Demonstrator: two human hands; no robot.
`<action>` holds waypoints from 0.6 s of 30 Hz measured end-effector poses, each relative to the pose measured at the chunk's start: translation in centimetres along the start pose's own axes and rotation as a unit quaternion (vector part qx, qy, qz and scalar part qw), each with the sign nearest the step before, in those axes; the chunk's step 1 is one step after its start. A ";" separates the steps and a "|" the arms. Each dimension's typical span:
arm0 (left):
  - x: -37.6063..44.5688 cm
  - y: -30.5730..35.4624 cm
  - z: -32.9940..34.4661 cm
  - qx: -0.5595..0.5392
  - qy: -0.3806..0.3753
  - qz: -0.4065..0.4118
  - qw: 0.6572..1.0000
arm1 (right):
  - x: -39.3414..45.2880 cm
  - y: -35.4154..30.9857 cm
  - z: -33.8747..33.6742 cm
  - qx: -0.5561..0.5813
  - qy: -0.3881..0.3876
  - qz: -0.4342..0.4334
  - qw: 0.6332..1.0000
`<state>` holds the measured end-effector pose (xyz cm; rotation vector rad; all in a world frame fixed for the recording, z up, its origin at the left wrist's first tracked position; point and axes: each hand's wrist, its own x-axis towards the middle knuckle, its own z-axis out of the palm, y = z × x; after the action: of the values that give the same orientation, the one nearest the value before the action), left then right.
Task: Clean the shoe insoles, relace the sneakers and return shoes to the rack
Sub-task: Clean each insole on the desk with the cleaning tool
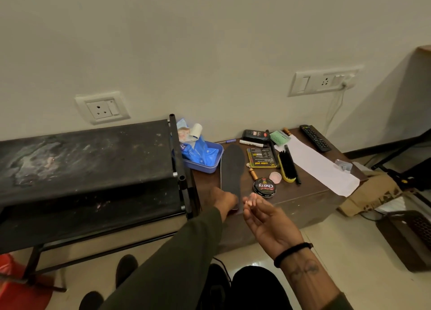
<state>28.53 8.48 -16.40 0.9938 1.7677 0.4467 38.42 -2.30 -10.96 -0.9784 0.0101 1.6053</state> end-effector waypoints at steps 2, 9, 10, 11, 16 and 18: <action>-1.8 0.1 -0.3 -0.104 -0.082 -0.041 0.990 | -0.5 -0.5 0.4 0.009 -0.006 0.013 1.000; -9.9 0.1 -5.6 -0.258 -0.168 -0.055 0.950 | -3.3 -1.6 3.4 0.018 -0.040 -0.028 0.999; -11.4 0.0 -7.1 -0.268 -0.174 -0.046 0.946 | -3.9 -1.6 4.0 0.020 -0.048 -0.031 0.998; -13.0 -0.1 -8.6 -0.279 -0.180 -0.041 0.942 | -4.4 -1.7 4.5 0.018 -0.055 -0.035 0.998; -20.4 -3.3 -17.6 -0.286 -0.247 0.006 0.926 | -8.9 -0.4 8.4 -0.052 -0.130 -0.055 0.989; -23.4 -5.7 -20.8 -0.272 -0.266 0.024 0.925 | -10.6 1.3 9.6 -0.080 -0.160 -0.052 0.983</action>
<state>10.89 -10.36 2.18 0.6721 1.0469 0.5920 31.37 -6.51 0.83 -0.8180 -0.3898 1.6675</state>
